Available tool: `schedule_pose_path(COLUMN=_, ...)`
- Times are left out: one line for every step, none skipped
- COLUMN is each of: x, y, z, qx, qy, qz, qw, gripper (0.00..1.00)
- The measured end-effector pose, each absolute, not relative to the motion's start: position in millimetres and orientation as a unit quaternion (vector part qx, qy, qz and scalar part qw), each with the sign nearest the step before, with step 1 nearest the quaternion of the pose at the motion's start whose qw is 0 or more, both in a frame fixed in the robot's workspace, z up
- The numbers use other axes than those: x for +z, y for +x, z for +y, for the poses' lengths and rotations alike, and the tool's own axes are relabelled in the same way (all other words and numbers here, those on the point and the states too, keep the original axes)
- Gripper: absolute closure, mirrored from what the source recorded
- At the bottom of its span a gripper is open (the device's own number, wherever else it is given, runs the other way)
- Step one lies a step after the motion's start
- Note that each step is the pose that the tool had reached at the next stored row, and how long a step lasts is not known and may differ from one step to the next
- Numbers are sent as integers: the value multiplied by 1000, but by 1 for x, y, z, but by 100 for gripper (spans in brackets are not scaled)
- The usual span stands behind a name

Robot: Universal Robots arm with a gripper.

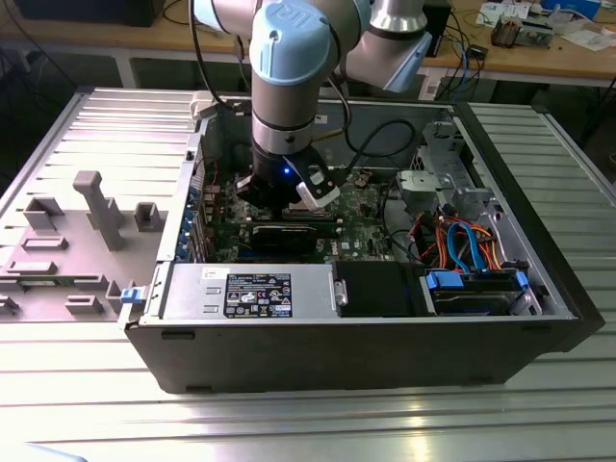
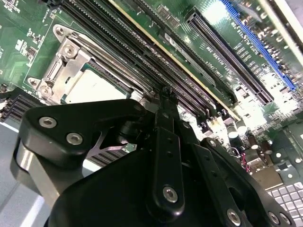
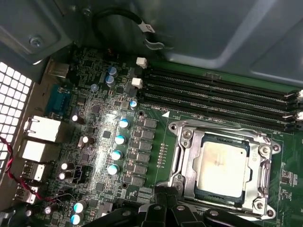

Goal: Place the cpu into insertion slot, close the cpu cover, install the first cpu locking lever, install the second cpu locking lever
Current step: 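Install the second cpu locking lever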

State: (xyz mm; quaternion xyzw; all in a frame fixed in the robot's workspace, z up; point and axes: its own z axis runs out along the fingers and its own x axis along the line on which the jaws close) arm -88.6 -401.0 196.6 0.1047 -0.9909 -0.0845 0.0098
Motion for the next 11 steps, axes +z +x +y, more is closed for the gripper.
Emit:
schedule_pose_path(x=196, y=-89, z=-401, qx=-84, qy=105, qz=-991, qw=10, gripper=89)
schedule_pose_path(x=196, y=-89, z=-401, qx=-84, qy=105, qz=-991, qw=10, gripper=89)
schedule_pose_path(x=196, y=-89, z=-401, qx=-84, qy=105, qz=-991, qw=9, gripper=89)
schedule_pose_path(x=197, y=-89, z=-401, qx=-83, qy=105, qz=-991, qw=8, gripper=89)
schedule_pose_path(x=200, y=-89, z=-401, qx=-83, qy=105, qz=-991, qw=7, gripper=89)
schedule_pose_path(x=203, y=-89, z=-401, qx=-83, qy=105, qz=-991, qw=6, gripper=89)
schedule_pose_path(x=209, y=-89, z=-401, qx=-82, qy=105, qz=-991, qw=7, gripper=89)
schedule_pose_path(x=212, y=-89, z=-401, qx=-82, qy=105, qz=-991, qw=7, gripper=89)
schedule_pose_path(x=216, y=-89, z=-401, qx=-82, qy=105, qz=-991, qw=7, gripper=89)
schedule_pose_path(x=220, y=-89, z=-401, qx=-82, qy=105, qz=-991, qw=7, gripper=89)
schedule_pose_path(x=223, y=-89, z=-401, qx=-81, qy=105, qz=-991, qw=7, gripper=89)
